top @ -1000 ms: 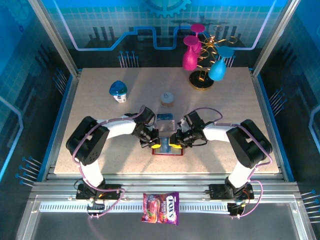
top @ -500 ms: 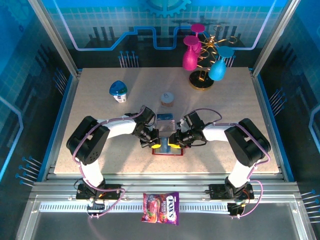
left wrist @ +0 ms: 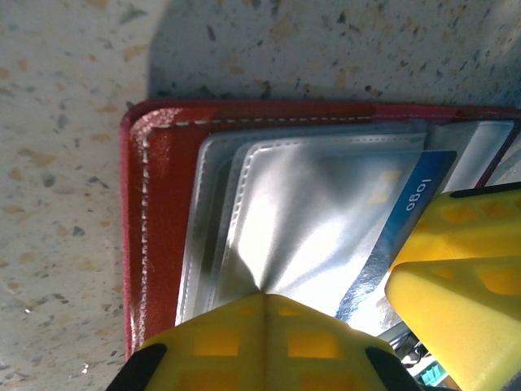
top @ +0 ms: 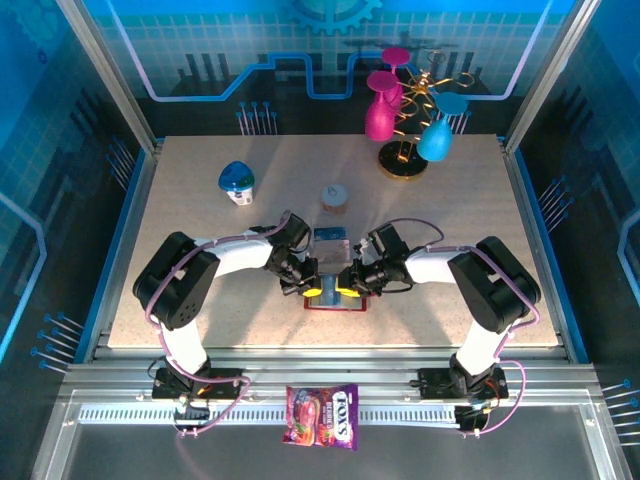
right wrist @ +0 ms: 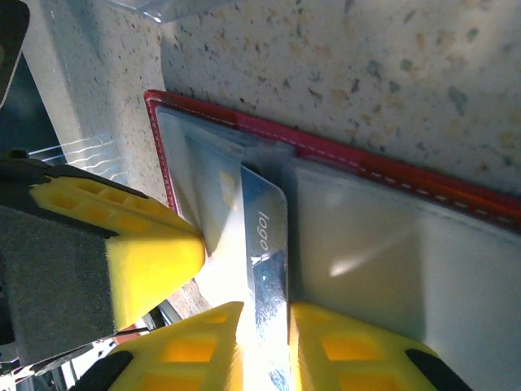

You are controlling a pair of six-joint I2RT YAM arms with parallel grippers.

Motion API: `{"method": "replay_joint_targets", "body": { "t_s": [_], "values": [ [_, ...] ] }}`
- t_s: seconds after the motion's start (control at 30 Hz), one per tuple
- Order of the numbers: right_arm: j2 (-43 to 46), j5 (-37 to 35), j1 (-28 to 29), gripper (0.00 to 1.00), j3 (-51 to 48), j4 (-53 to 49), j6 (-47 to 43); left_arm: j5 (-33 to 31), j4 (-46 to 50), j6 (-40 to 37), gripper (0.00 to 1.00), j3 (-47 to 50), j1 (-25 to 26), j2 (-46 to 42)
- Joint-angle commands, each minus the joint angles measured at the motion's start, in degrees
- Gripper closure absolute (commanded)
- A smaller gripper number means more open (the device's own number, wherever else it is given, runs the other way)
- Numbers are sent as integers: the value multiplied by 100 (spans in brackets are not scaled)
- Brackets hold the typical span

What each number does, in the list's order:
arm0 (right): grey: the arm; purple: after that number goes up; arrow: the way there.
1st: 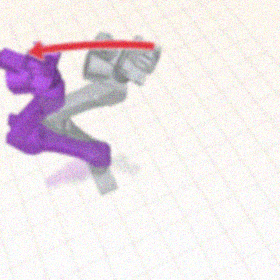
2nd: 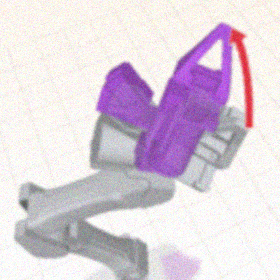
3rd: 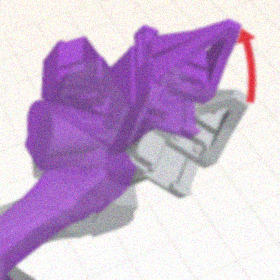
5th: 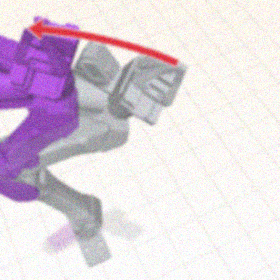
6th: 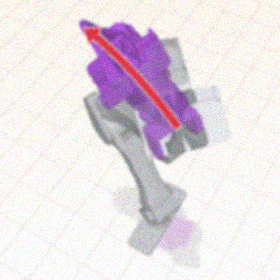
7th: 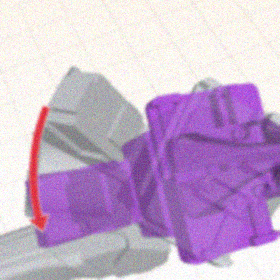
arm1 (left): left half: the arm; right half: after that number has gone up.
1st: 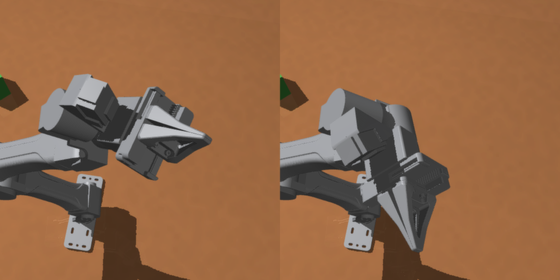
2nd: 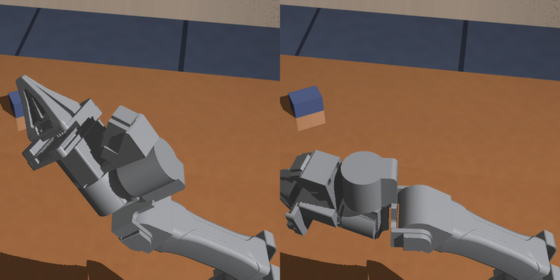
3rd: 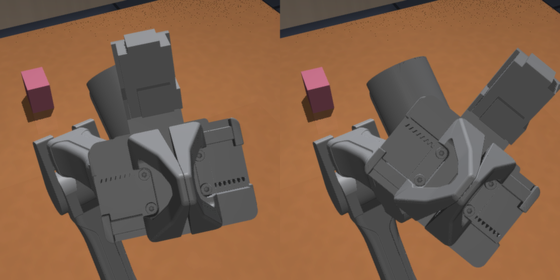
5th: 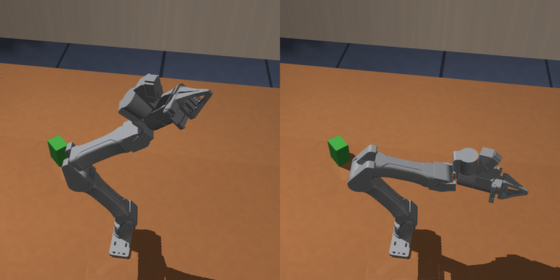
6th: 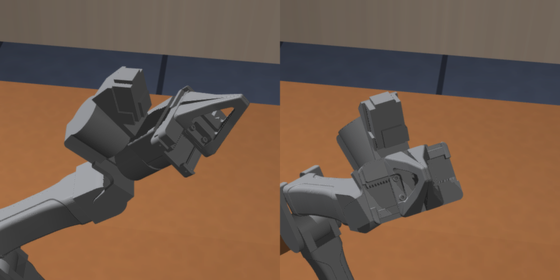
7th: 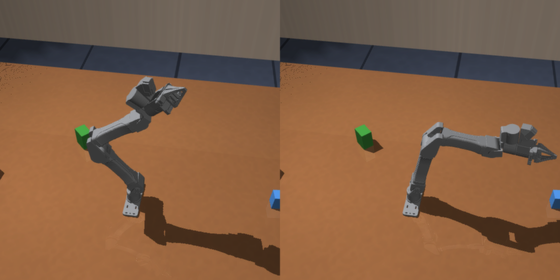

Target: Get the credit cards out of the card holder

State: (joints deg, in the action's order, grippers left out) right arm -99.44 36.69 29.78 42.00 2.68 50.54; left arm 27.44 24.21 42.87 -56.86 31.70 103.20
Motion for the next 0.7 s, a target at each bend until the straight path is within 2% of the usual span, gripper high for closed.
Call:
{"method": "replay_joint_targets", "body": {
  "t_s": [0.0, 0.27, 0.67],
  "values": [
    [68, 170, -65, 80, -61, 163, 72, -81, 295, -140, 100, -20, 72, 210],
    [80, 96, -85, 84, -60, 59, 8, -69, 322, -182, 100, -18, 68, 210],
    [316, -26, -282, 90, -8, -670, -520, -54, 357, -200, 100, -71, 71, 219]
  ]
}}
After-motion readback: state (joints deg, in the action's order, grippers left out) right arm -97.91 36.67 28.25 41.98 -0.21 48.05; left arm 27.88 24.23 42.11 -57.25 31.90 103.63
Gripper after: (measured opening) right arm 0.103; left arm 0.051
